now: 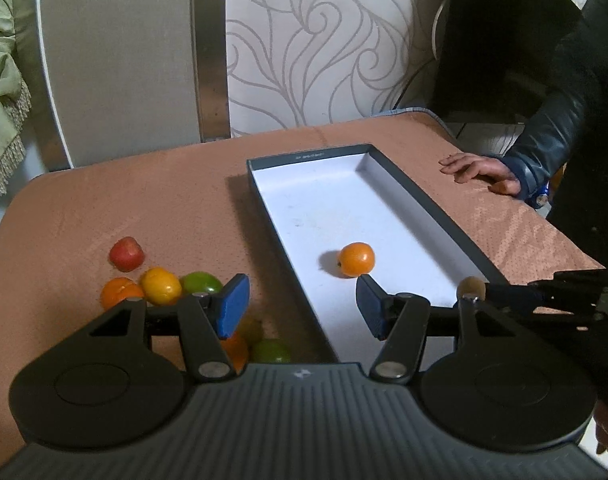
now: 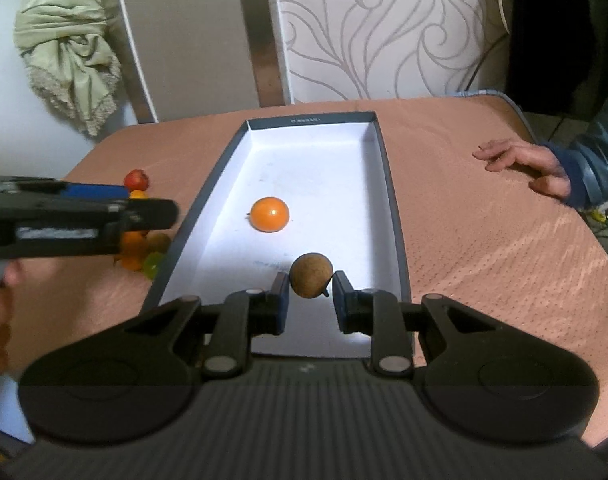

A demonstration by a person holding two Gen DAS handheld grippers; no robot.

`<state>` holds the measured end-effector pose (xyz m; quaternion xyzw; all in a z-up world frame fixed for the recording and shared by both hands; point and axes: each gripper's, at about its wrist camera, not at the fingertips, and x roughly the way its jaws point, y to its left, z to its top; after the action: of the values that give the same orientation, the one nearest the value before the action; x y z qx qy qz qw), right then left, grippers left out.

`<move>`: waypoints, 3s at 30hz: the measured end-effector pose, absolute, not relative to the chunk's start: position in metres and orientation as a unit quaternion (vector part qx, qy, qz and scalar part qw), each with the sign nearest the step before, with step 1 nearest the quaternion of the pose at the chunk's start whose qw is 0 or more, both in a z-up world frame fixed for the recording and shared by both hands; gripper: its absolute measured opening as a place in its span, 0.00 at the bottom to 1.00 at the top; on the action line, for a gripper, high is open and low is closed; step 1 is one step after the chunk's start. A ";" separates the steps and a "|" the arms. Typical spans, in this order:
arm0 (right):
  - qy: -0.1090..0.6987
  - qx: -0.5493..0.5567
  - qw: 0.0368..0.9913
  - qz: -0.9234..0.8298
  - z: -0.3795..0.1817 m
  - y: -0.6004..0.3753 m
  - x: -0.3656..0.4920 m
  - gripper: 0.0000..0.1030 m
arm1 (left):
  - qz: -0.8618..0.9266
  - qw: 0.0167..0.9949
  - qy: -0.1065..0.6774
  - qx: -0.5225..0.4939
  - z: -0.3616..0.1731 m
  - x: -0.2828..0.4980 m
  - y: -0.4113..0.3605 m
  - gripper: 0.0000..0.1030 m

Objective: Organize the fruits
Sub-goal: 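Withdraw the left tool toward the fruit pile while the right gripper holds the kiwi over the box, then lower the brown kiwi into the box and open the right gripper, then move both tools back toward the fruit pile beside the box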

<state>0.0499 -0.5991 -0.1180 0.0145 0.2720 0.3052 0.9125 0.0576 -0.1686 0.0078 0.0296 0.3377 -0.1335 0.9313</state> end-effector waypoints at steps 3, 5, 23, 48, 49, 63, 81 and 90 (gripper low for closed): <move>0.280 0.028 0.915 0.290 -0.119 -0.591 0.055 0.25 | -0.139 0.930 0.338 0.039 0.011 0.061 -0.157 0.63; 0.281 0.030 0.917 0.282 -0.120 -0.583 0.057 0.25 | -0.142 0.931 0.334 0.041 0.015 0.063 -0.147 0.63; 0.312 0.021 0.924 0.221 -0.132 -0.556 0.072 0.26 | -0.172 0.923 0.341 0.050 0.013 0.080 -0.098 0.63; 0.303 0.022 0.932 0.196 -0.130 -0.548 0.082 0.26 | -0.189 0.922 0.334 0.045 0.007 0.093 -0.079 0.63; 0.300 0.022 0.934 0.195 -0.129 -0.548 0.081 0.27 | -0.188 0.922 0.335 0.043 0.006 0.094 -0.078 0.63; 0.276 0.039 0.944 0.176 -0.118 -0.557 0.064 0.29 | -0.190 0.923 0.333 0.039 0.004 0.098 -0.073 0.63; 0.216 0.035 0.947 0.236 -0.074 -0.535 0.009 0.29 | -0.198 0.919 0.338 0.043 -0.002 0.094 -0.071 0.63; 0.218 -0.012 0.929 0.298 -0.076 -0.498 -0.017 0.29 | -0.198 0.918 0.340 0.041 -0.005 0.090 -0.064 0.63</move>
<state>-0.0170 -0.4981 -0.0763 -0.0123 0.2180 0.2983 0.9292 0.0902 -0.0635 -0.0046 0.0405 0.3400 -0.1981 0.9184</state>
